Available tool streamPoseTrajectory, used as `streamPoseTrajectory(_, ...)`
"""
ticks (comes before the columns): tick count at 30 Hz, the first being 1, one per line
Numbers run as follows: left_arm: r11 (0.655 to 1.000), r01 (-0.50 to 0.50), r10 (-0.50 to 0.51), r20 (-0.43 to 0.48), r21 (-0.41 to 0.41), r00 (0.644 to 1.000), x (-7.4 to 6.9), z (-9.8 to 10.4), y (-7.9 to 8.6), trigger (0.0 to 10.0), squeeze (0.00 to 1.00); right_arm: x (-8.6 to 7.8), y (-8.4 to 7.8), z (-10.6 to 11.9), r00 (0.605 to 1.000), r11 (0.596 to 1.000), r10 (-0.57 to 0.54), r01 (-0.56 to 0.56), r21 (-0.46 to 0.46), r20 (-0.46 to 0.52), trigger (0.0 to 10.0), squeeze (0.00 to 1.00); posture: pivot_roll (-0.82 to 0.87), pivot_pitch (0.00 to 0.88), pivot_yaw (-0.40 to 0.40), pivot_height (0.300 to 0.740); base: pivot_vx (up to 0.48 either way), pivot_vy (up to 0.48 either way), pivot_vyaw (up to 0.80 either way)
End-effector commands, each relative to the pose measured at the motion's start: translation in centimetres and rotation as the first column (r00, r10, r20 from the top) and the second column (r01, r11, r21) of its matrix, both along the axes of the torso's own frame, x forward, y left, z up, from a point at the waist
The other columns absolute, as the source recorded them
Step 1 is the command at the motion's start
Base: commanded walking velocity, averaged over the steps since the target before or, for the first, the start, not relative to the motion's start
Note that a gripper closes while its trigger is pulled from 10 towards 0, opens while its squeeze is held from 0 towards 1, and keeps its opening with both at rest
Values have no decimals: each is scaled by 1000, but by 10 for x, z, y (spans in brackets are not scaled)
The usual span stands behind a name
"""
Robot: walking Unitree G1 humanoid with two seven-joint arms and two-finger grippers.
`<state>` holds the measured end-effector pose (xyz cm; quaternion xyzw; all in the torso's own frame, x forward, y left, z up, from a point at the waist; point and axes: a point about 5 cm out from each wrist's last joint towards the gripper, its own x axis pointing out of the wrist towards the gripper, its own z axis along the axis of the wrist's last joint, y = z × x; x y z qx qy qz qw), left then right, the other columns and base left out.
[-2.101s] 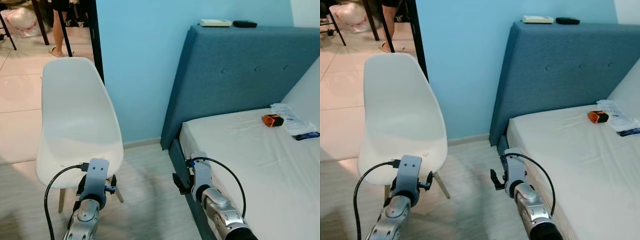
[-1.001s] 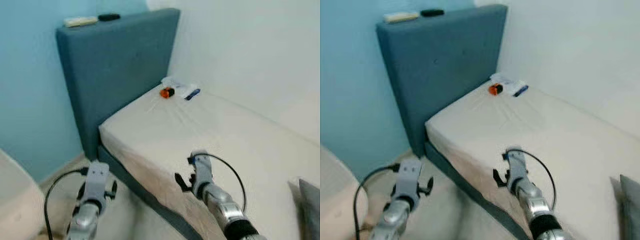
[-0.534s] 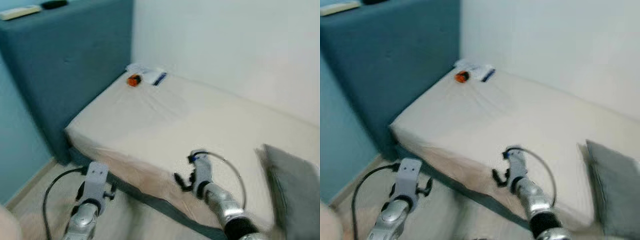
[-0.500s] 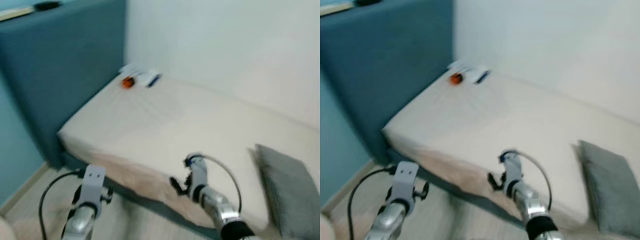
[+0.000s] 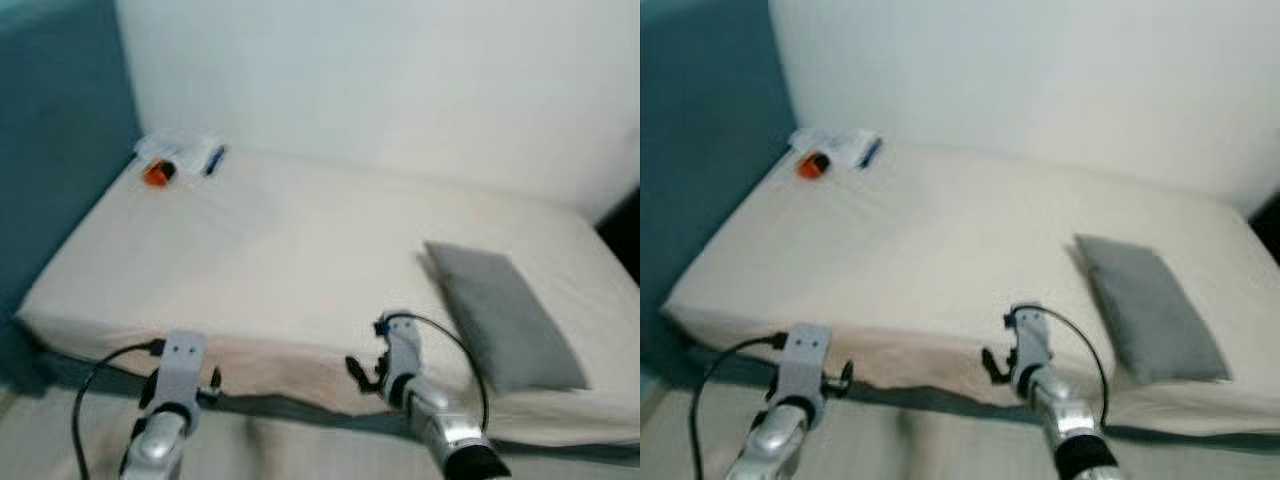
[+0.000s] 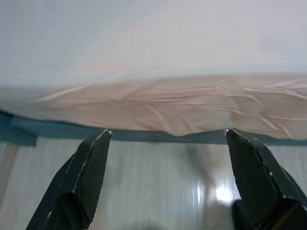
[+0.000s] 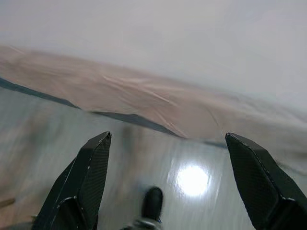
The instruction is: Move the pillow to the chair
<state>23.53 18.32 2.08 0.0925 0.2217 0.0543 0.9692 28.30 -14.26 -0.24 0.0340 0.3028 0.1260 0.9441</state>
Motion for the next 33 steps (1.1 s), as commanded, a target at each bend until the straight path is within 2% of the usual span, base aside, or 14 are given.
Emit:
streamPoseTrajectory(1, 1000, 10, -11, -25, -1, 1000, -4, -6, -3, 10000, 0, -1, -6, -1, 1000, 1000, -13, 13, -13, -6, 10000, 0, 79, 65, -109, 729, 0, 0, -800)
streamPoseTrajectory(13, 999, 48, -48, -24, -11, 999, 0, -4, -10, 10000, 0, 2, -4, 1, 1000, 1000, -14, 14, -7, -2, 10000, 0, 80, 56, -110, 729, 0, 0, -800)
streamPoseTrajectory(26, 999, 21, -22, -19, -27, 1000, 0, -4, -7, 10000, 0, 4, -5, 3, 1000, 1000, -8, 8, -12, 9, 10000, 0, 72, 46, -110, 729, 0, 0, -800)
streamPoseTrajectory(28, 1000, 14, -14, -8, -27, 1000, 0, -4, -7, 10000, 0, 5, -4, 4, 1000, 1000, 4, -4, -12, 30, 10000, 0, 72, 35, -112, 729, 0, 0, -800)
streamPoseTrajectory(30, 998, -30, 32, 40, -51, 999, 3, -1, -5, 10000, 0, 14, 2, 19, 989, 999, 5, -10, 38, 147, 10000, 0, 71, 14, -117, 729, 0, 0, -234)
streamPoseTrajectory(33, 997, -50, 54, 71, -64, 996, 5, 3, -4, 10000, 0, 18, 4, 26, 979, 999, 12, -22, 48, 204, 10000, 0, 71, 6, -120, 729, 0, 0, 0)
